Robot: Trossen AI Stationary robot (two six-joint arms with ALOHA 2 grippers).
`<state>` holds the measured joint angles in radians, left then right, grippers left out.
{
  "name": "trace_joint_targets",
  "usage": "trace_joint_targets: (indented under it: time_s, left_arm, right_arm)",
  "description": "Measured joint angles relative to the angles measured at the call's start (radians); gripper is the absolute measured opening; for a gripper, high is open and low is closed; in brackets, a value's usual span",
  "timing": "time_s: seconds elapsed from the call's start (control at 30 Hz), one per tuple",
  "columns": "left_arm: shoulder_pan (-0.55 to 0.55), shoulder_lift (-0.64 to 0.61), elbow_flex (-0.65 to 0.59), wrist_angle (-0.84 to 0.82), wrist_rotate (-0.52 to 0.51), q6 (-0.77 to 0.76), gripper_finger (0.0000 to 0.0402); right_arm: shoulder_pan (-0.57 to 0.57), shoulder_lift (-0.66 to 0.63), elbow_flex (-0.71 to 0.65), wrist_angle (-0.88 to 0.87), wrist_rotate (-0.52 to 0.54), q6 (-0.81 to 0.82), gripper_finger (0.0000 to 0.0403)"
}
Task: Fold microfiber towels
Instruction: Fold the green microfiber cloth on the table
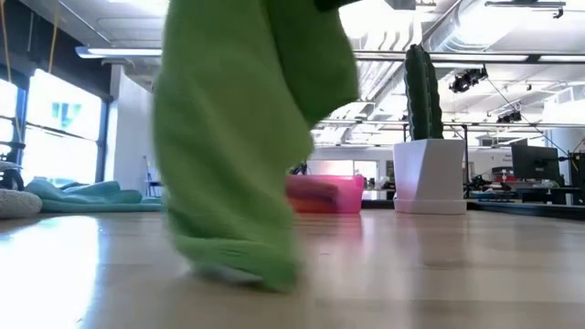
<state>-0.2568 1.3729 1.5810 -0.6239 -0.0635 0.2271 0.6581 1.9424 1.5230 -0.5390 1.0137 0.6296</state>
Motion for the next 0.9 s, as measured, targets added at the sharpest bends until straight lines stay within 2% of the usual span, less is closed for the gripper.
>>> trace_joint_targets:
  time_s: [0.1, 0.23, 0.3, 0.5, 0.77, 0.9]
  left_arm:
    - [0.004, -0.011, 0.0, -0.002, 0.0, -0.04, 0.0]
    - [0.001, -0.015, 0.0, -0.013, 0.007, -0.083, 0.0]
    - [0.001, -0.015, 0.0, -0.016, 0.008, -0.121, 0.0]
    - [0.001, 0.038, -0.001, -0.058, 0.007, -0.215, 0.0]
    - [0.001, 0.198, -0.001, -0.094, 0.014, -0.176, 0.0]
    - [0.014, 0.284, -0.002, -0.097, 0.104, -0.128, 0.0]
  right_arm:
    - [-0.012, 0.003, 0.0, -0.048, 0.06, 0.019, 0.016]
    - [-0.024, 0.003, 0.0, -0.144, 0.21, 0.075, 0.016]
    - [-0.031, 0.001, 0.0, -0.148, 0.228, 0.082, 0.016]
    - [-0.021, 0.001, 0.0, -0.11, 0.07, 0.113, 0.016]
    - [0.089, 0.0, 0.0, -0.116, 0.02, 0.133, 0.016]
    - [0.137, 0.0, 0.0, -0.13, -0.027, 0.181, 0.016]
